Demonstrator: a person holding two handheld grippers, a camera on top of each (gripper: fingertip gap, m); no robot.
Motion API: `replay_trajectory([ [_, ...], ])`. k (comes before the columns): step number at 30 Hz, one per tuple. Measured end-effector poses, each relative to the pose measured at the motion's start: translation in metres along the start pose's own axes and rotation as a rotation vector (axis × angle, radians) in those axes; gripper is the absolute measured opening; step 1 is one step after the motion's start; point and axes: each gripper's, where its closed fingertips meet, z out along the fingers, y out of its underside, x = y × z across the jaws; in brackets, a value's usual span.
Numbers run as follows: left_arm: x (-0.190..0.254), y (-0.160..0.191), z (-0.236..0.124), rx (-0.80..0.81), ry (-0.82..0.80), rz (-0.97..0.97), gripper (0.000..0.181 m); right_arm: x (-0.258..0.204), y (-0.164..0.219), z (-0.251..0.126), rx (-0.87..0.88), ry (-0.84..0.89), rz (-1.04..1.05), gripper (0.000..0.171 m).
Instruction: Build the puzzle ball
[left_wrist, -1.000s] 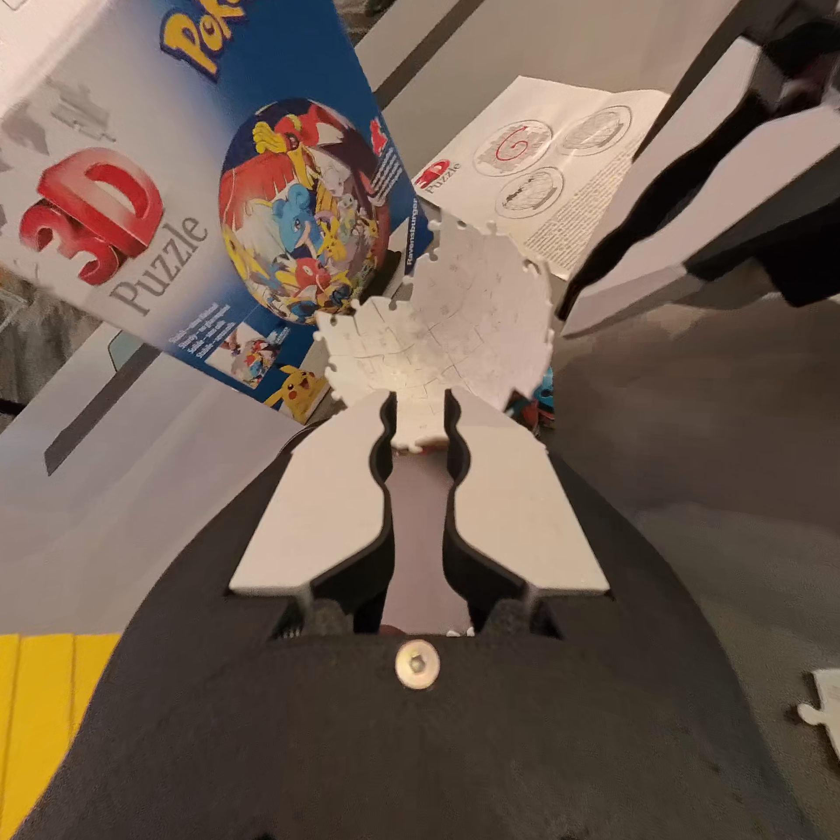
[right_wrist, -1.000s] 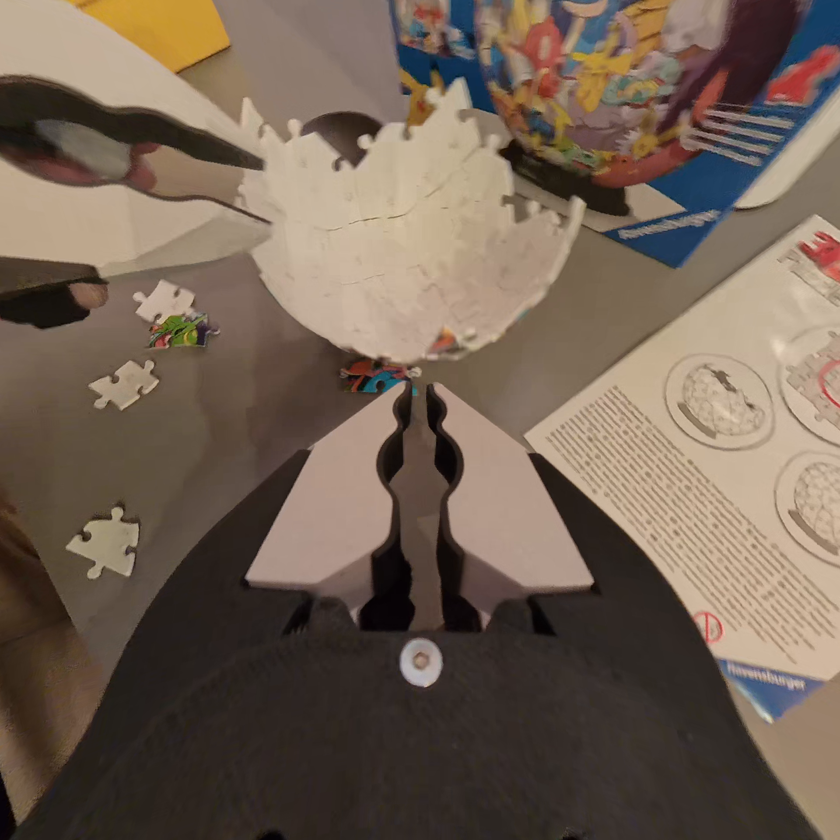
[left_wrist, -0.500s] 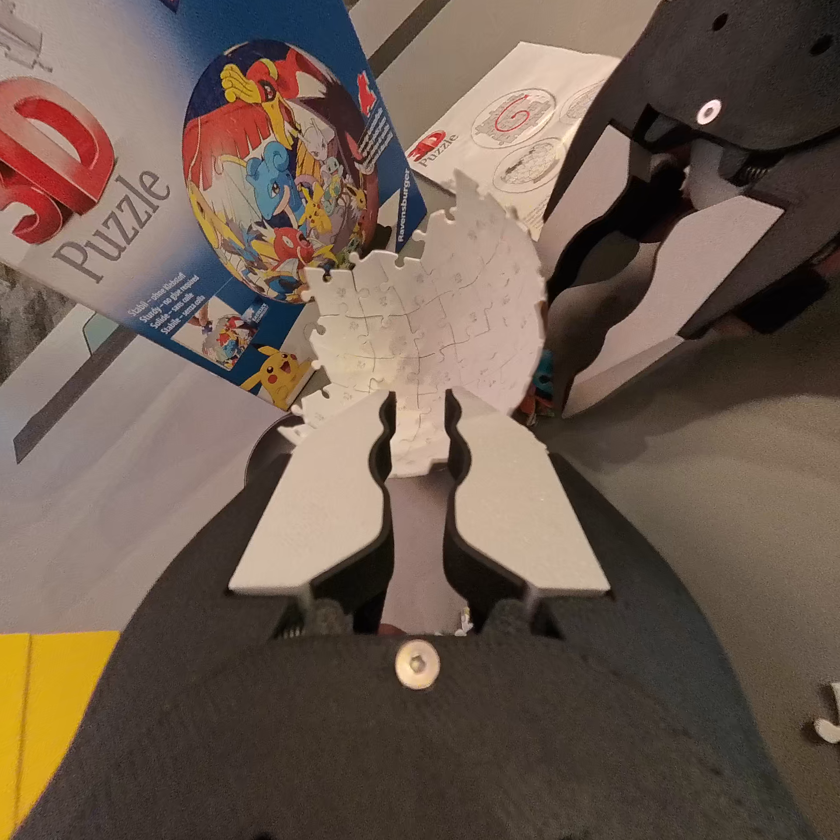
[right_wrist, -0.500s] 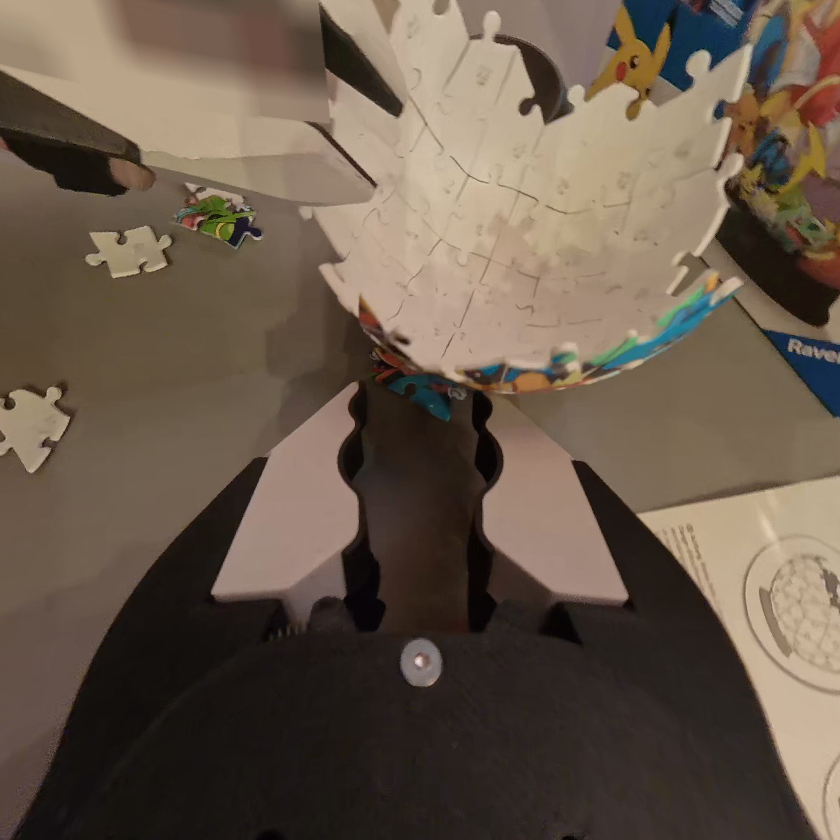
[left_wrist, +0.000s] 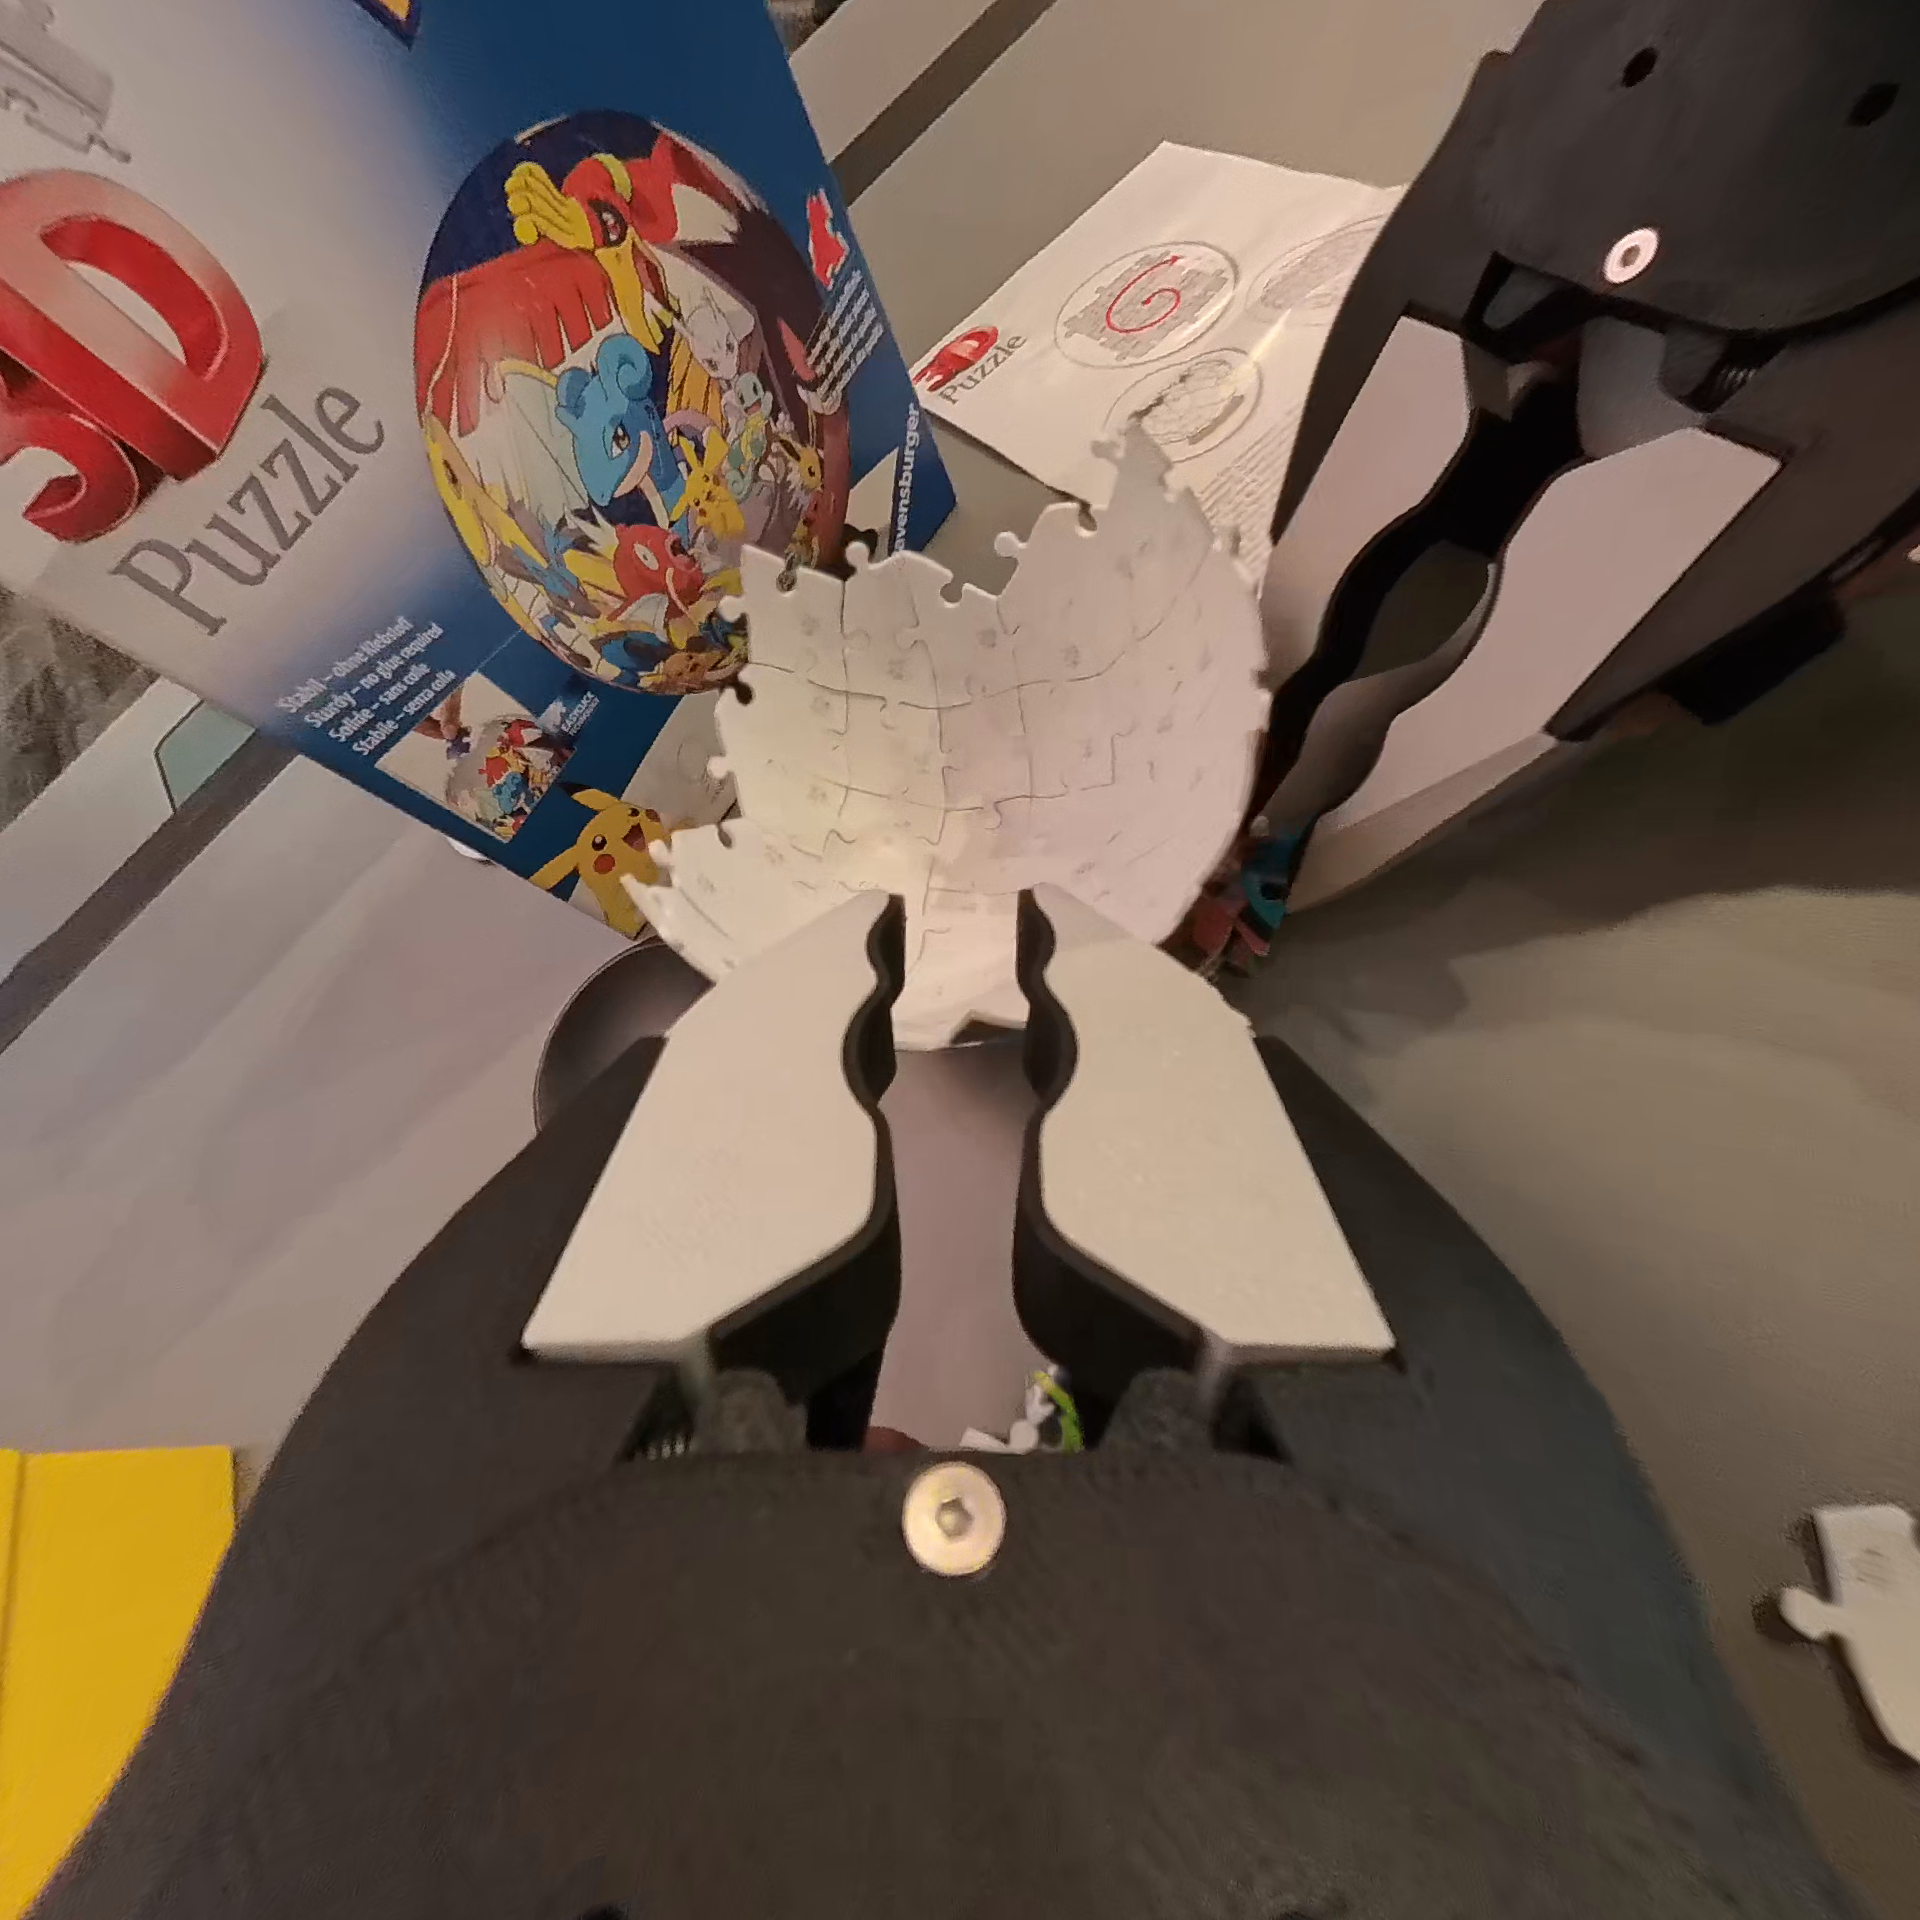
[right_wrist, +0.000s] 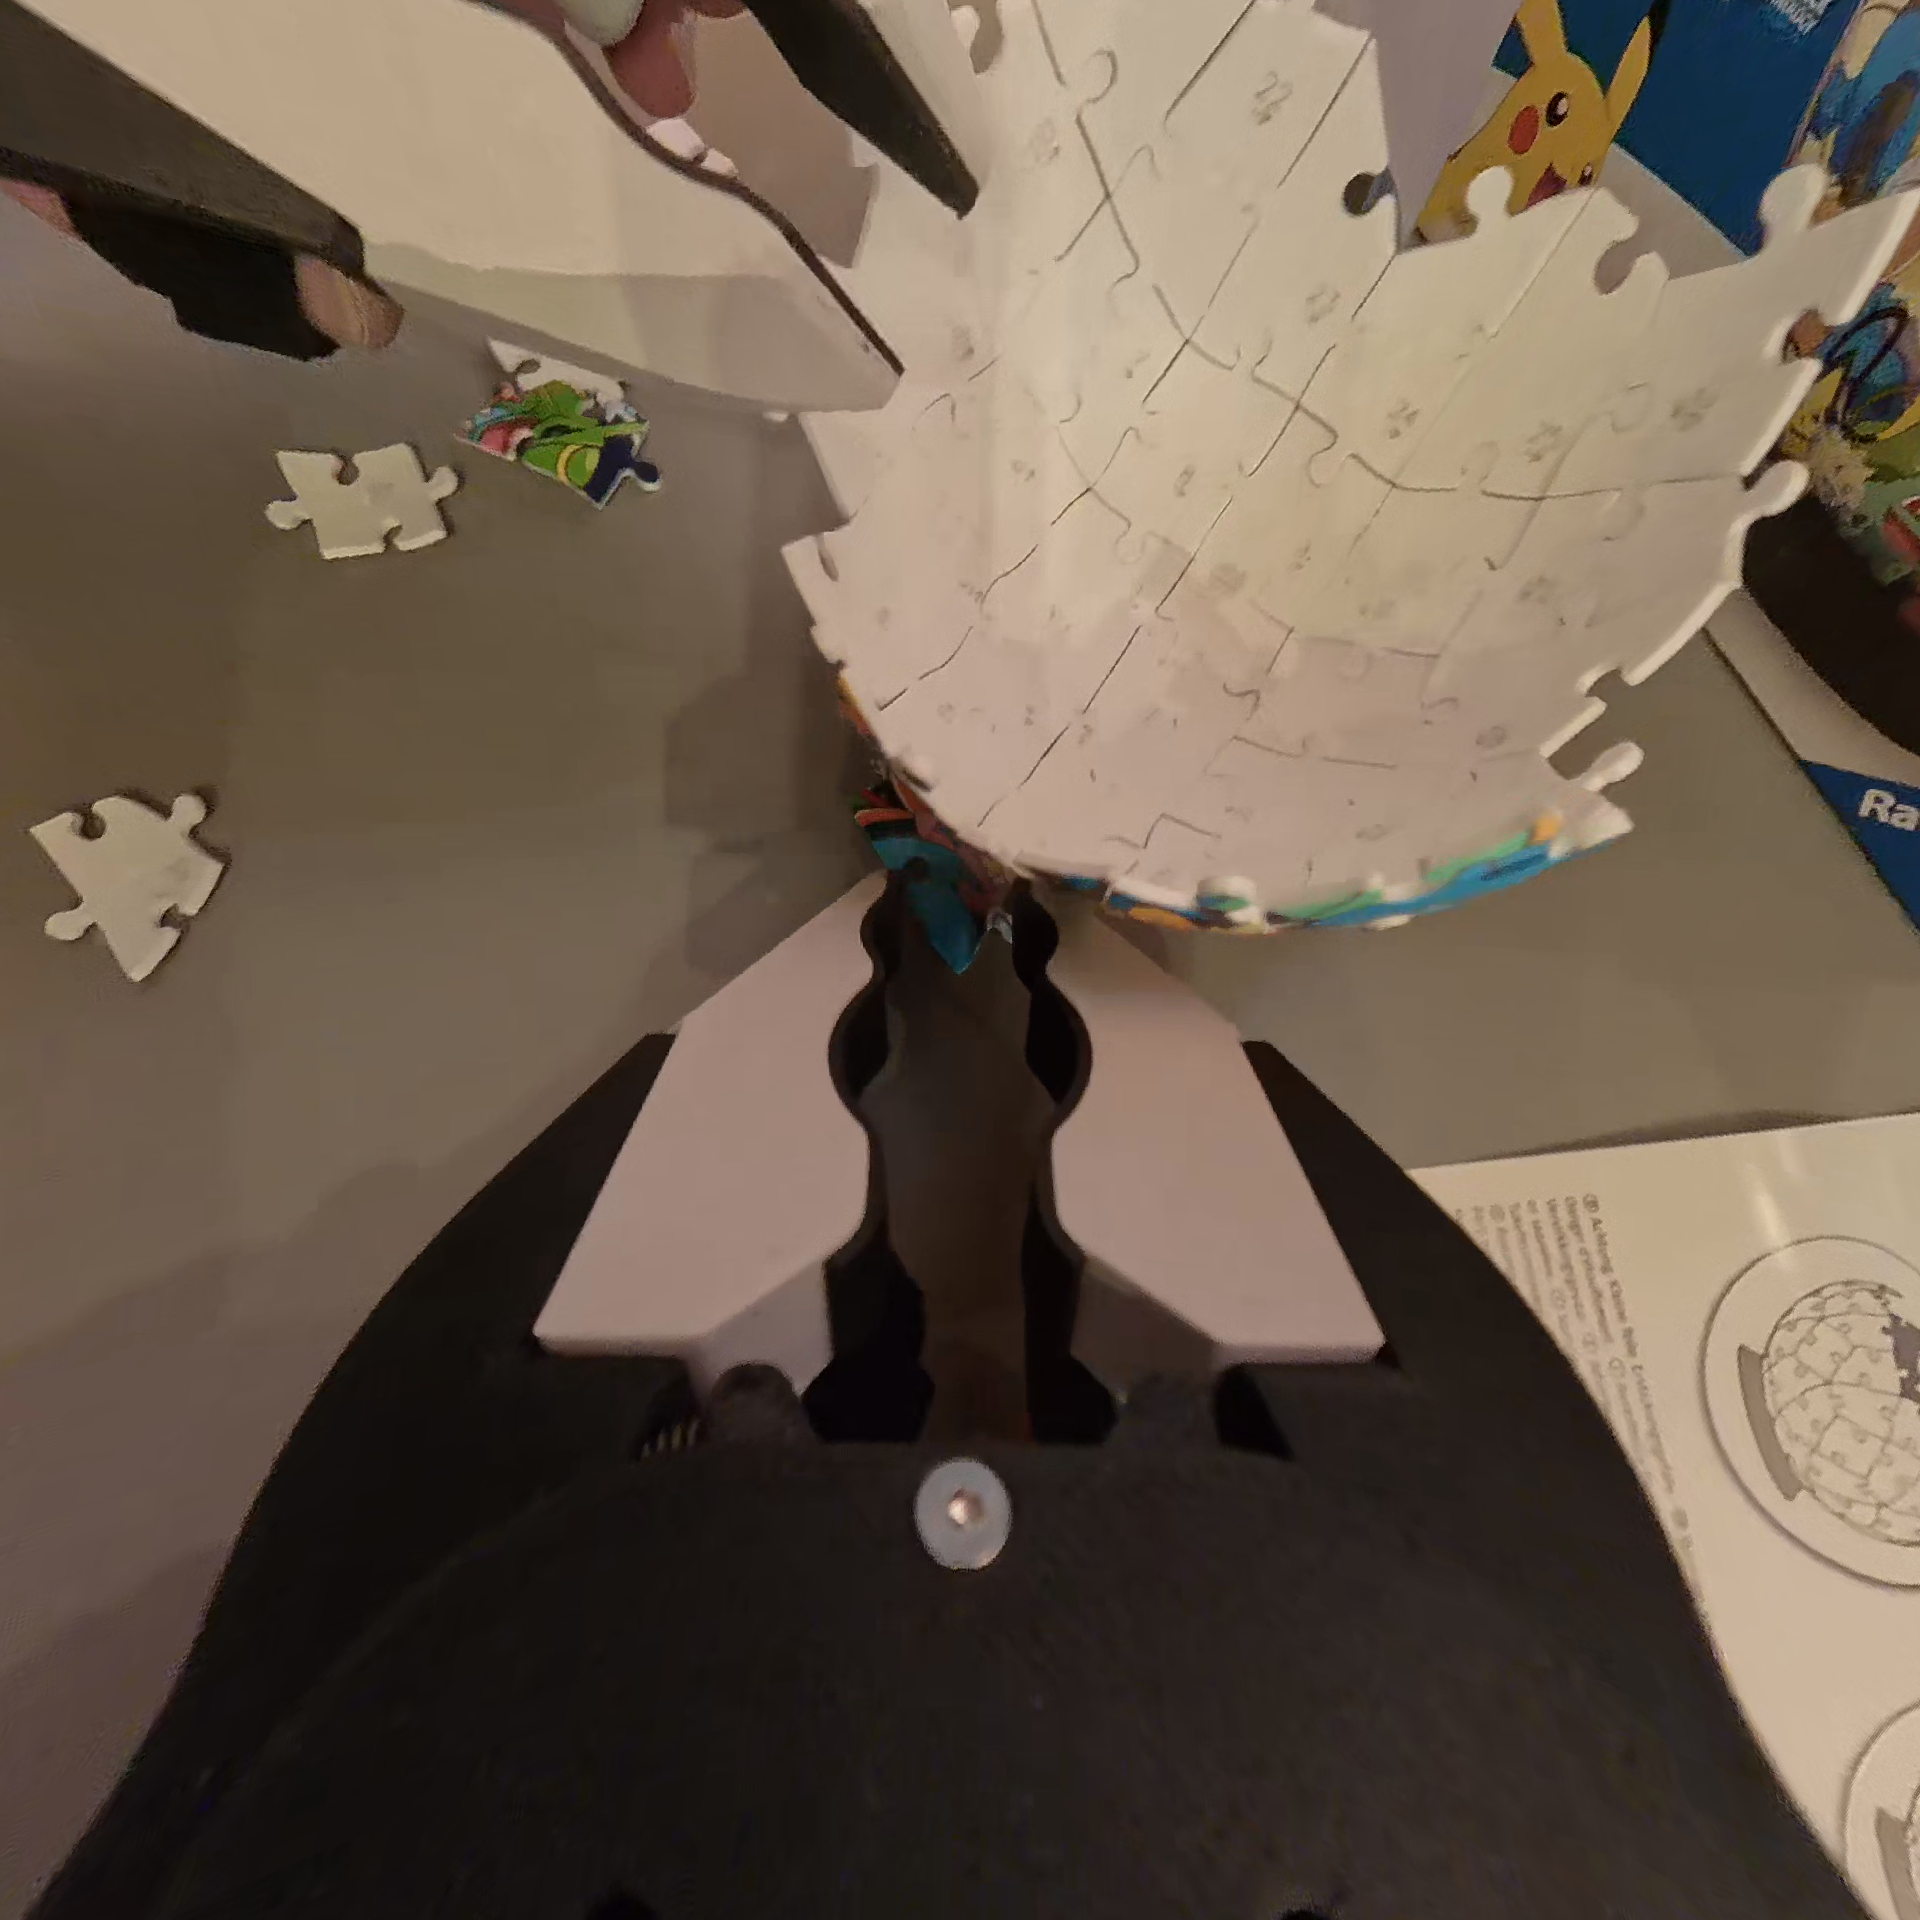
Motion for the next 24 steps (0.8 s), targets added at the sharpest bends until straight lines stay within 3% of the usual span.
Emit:
replay_trajectory([
  [6,0.04,-0.008,-0.019,0.051,0.1,0.08,0.024,-0.025,0.007,-0.016,0.021,-0.054,0.086,0.018],
  [12,0.08,0.0,-0.027,0.036,0.155,0.291,0.044,-0.057,-0.003,-0.04,0.139,-0.218,0.276,0.018],
  [20,0.098,-0.016,-0.029,0.107,0.119,0.567,0.011,-0.075,-0.019,-0.061,0.143,-0.356,0.315,0.018],
  [24,0.095,-0.016,-0.029,0.099,0.118,0.552,0.002,-0.071,-0.021,-0.064,0.15,-0.336,0.298,0.018],
])
